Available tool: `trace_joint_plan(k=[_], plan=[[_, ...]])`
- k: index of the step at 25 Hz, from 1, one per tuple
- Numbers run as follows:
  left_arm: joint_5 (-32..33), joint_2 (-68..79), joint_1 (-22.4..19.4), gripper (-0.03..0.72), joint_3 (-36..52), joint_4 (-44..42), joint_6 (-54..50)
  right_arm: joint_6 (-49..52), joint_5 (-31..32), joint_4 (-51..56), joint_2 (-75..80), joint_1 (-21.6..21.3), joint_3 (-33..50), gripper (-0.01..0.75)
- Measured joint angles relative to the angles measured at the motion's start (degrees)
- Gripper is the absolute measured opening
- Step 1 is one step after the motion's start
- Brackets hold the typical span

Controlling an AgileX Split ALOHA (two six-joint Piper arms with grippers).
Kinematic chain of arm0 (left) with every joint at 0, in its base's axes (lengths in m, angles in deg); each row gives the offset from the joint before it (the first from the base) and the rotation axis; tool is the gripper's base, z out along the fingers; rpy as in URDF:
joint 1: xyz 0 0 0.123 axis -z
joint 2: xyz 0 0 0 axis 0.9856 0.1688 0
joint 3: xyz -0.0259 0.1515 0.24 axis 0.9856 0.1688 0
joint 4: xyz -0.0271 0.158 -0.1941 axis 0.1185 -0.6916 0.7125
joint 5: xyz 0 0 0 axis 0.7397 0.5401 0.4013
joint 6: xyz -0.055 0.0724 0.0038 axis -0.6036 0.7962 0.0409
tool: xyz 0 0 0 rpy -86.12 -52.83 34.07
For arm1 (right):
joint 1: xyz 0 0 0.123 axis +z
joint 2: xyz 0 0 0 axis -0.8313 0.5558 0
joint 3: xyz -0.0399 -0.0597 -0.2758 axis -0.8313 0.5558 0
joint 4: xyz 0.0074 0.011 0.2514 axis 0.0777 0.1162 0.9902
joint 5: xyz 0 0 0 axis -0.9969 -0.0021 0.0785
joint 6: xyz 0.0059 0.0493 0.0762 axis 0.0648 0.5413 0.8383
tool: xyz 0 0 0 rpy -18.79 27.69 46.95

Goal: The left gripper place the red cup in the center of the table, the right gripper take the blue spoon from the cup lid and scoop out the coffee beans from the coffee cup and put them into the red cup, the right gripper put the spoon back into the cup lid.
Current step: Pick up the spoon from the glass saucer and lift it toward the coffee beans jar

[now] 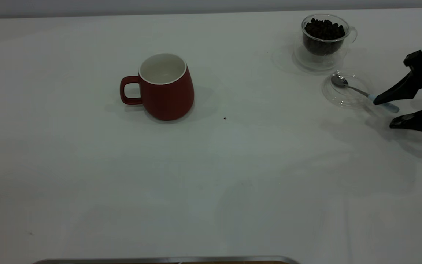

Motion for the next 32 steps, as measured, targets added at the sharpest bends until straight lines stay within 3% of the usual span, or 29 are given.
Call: trace_joint_plan(k=[8,22,32], plan=[[0.0,0.0,0.0,0.515,0.0,0.0,-0.1,-0.8,1.0,0.0,1.2,0.0,-0.7,0.485],[0.0,-0.1,0.0,0.515,0.0,0.0,-0.1,-1.3,1.5,0.0,1.2,-0.9,-1.7,0.475],[0.0,-0.1,0.0,0.515,0.0,0.0,0.1,-1.3,2.9,0.0,1.2,-0.9,-1.7,0.385]])
